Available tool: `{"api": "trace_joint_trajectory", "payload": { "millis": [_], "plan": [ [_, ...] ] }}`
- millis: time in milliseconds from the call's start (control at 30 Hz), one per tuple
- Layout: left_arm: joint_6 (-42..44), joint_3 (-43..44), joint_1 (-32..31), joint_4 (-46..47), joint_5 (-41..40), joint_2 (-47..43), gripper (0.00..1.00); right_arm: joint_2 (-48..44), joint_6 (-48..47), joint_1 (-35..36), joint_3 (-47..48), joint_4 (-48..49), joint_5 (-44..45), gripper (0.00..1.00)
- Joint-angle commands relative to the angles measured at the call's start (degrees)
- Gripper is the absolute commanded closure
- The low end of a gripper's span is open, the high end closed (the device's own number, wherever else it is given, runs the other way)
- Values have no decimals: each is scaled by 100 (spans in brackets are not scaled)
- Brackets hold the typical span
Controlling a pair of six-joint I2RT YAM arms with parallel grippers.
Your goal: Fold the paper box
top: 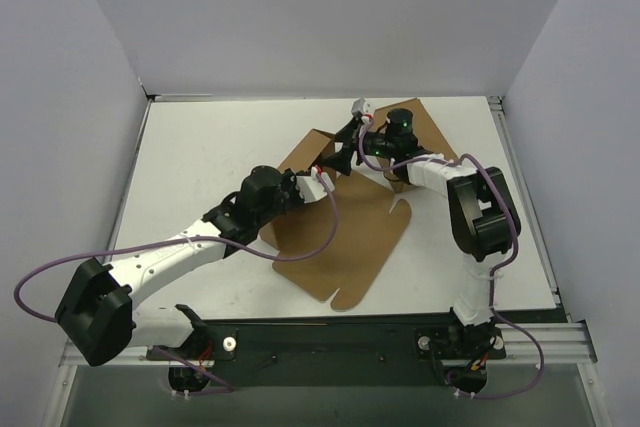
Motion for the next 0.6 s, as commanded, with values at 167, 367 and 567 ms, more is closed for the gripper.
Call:
{"api": "trace_joint_trajectory", "payload": {
  "millis": [167, 367, 567],
  "plan": [
    [-268, 274, 178, -590, 525, 22, 100, 249, -498, 123, 403, 258, -413, 19],
    [-417, 362, 362, -634, 596, 40, 100, 355, 19, 167, 403, 925, -360, 23],
    [-558, 468, 573, -652, 526, 22, 100, 67, 889, 176, -352, 1927, 79, 30]
  ]
}}
